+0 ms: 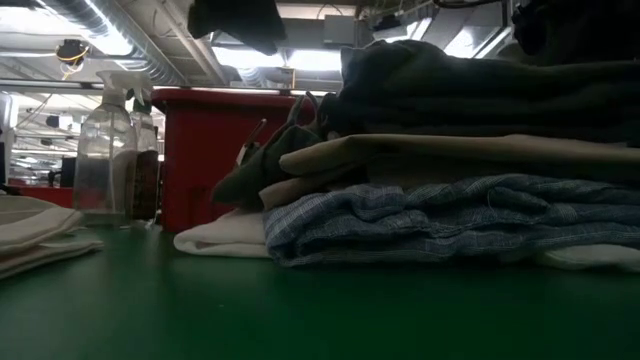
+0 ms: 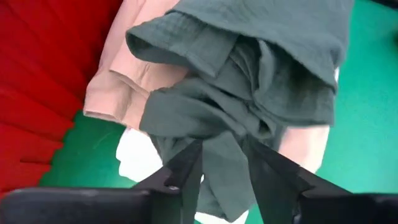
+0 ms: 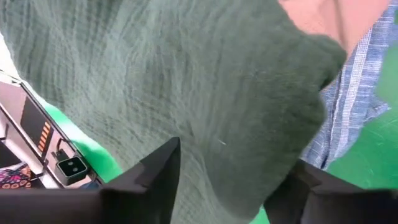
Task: Fold Laundry from Bin
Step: Stack the folded green polo shirt on top of the folded light brown shorts
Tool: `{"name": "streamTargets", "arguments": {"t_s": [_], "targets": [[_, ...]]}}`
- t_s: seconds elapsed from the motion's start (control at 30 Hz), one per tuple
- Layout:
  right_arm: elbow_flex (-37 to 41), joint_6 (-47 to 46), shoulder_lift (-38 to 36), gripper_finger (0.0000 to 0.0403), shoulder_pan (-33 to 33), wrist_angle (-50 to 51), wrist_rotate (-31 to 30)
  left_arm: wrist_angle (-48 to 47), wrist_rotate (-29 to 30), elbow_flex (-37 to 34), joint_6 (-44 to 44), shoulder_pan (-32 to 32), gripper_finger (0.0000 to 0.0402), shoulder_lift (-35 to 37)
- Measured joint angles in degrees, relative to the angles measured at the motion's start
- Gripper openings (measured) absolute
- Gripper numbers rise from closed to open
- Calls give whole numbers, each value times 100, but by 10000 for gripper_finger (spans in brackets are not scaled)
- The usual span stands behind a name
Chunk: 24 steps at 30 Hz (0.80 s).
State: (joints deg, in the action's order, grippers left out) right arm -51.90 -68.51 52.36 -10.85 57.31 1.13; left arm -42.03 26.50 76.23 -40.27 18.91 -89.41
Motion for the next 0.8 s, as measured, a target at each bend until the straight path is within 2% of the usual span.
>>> {"name": "streamTargets", "arguments": {"t_s": [0.23, 0.47, 0.6, 0.8], "targets": [[0, 230, -10, 211, -3, 43, -2, 841, -109, 0, -167, -344, 161, -387], [-2, 608, -8, 208, -4, 36, -2, 1272, -854, -2, -1118, -818, 163, -681], [-2, 777, -8, 208, -4, 21, -2, 1351, -966, -2, -1481, -983, 164, -808], [-2, 901, -6, 207, -2, 10, -4, 1779, -1193, -4, -1468, -1171, 164, -1041]]}}
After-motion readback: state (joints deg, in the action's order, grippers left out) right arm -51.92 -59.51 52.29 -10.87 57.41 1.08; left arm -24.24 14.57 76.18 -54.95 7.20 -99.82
